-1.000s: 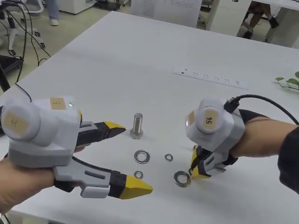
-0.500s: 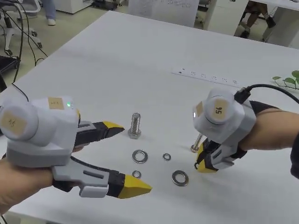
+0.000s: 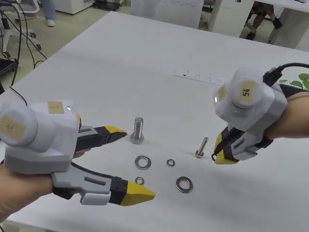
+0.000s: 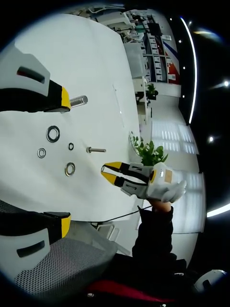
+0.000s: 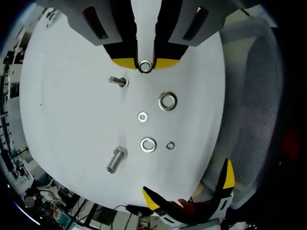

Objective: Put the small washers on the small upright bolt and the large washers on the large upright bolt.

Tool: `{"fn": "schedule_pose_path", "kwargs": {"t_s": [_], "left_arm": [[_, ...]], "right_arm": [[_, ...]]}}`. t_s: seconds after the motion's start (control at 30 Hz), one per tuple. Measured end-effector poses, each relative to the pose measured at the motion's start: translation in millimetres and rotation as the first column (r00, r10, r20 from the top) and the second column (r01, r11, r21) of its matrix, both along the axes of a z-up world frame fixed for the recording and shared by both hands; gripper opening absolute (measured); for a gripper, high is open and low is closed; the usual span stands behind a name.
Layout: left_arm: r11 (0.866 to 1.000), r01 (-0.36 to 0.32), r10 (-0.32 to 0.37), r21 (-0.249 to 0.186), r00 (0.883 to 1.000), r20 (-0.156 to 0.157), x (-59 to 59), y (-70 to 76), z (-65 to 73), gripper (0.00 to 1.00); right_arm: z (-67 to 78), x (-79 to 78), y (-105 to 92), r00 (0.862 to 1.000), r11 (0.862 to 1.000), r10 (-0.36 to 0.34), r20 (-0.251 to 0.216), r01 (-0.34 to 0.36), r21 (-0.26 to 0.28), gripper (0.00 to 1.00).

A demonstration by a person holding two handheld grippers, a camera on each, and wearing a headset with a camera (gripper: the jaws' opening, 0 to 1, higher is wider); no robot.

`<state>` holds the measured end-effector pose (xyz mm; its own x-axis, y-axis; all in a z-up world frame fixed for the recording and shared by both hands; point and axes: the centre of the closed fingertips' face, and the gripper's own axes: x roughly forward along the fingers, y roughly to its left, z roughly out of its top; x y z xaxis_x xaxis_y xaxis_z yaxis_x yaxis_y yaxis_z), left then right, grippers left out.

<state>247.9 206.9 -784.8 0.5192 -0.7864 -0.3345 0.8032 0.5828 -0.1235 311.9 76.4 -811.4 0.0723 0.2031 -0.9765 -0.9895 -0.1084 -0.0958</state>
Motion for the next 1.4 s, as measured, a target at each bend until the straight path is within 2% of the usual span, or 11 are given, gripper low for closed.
{"fn": "schedule_pose_path", "kwargs": {"t_s": [0.3,0.33,0.7,0.9,1.4], "left_arm": [[1.000,0.001,-0.001,0.000,1.000,0.000,0.9,0.2,0.1,0.85],[1.000,0.001,-0.001,0.000,1.000,0.000,1.0,0.2,0.1,0.85],[1.000,-0.005,0.005,-0.001,1.000,0.000,2.4,2.1,0.6,0.85],[1.000,-0.006,0.006,-0.002,1.000,-0.001,2.7,2.7,0.4,0.85],[1.000,-0.016,0.016,-0.003,1.000,-0.007,3.3,5.5,-3.0,0.85]], "right_arm": [[19.4,15.2,0.5,0.999,1.000,0.000,0.041,-0.001,0.009,0.13],[20.1,20.6,1.7,0.999,1.000,0.001,0.044,-0.002,0.012,0.13],[28.6,38.8,9.4,0.998,1.000,0.011,0.064,-0.012,0.013,0.13],[26.1,45.9,14.7,0.997,1.000,0.020,0.074,-0.020,0.008,0.13],[6.8,45.0,21.4,0.998,0.999,0.040,0.050,-0.039,-0.019,0.13]]}}
